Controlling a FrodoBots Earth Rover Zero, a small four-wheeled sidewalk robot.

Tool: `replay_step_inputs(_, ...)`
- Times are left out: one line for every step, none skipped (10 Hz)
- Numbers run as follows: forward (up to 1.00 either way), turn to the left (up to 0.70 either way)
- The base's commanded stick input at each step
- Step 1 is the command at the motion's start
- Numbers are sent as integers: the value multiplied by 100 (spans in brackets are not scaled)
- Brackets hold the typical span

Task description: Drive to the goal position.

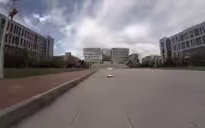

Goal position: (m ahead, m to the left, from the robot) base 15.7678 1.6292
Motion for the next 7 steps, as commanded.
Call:
replay_step_inputs(70,0)
replay_step_inputs(70,0)
replay_step_inputs(70,0)
replay_step_inputs(70,0)
replay_step_inputs(70,0)
replay_step_inputs(70,0)
replay_step_inputs(70,0)
